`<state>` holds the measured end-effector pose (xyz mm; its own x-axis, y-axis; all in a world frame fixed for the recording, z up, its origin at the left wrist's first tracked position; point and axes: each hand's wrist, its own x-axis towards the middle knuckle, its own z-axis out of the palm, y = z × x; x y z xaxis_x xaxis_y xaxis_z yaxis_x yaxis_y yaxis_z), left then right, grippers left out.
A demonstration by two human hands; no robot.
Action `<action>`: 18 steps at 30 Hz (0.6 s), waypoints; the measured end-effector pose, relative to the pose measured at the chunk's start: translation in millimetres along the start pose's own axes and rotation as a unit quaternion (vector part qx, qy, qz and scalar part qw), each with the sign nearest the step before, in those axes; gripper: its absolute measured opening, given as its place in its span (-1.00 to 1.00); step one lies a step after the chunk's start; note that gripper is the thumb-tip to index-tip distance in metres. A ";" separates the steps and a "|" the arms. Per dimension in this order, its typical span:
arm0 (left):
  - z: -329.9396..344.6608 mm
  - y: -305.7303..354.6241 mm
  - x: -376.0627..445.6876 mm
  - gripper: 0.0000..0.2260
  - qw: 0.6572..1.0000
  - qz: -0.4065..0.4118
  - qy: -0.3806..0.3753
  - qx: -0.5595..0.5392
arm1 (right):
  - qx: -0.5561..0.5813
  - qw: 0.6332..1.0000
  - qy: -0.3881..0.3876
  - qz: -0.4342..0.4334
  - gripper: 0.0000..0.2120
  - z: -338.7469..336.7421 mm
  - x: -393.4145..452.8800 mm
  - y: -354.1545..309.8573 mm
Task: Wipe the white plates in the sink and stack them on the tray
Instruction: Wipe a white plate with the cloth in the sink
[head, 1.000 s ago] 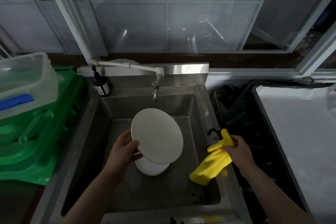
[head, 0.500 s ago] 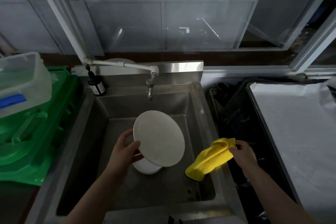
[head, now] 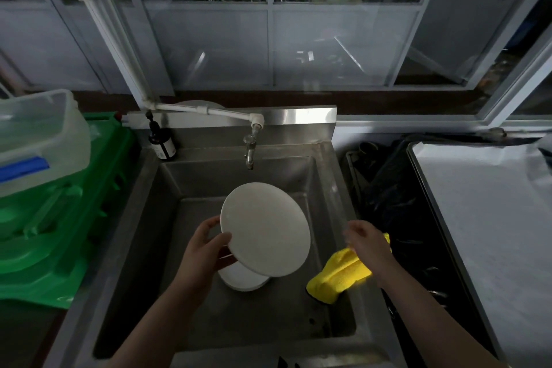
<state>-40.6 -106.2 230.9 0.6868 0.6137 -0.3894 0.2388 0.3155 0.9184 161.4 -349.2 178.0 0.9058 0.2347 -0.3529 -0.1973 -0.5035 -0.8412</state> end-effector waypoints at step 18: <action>-35.0 4.6 4.8 -0.70 0.998 -0.024 -0.045 -0.045 | 0.017 0.994 -0.106 -0.020 -0.88 52.5 -28.6 -49.8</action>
<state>-60.2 -76.5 230.8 0.7352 0.5308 -0.4217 0.2128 0.4099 0.8869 125.6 -287.1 208.4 0.8142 0.4256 -0.3948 -0.1787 -0.4634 -0.8680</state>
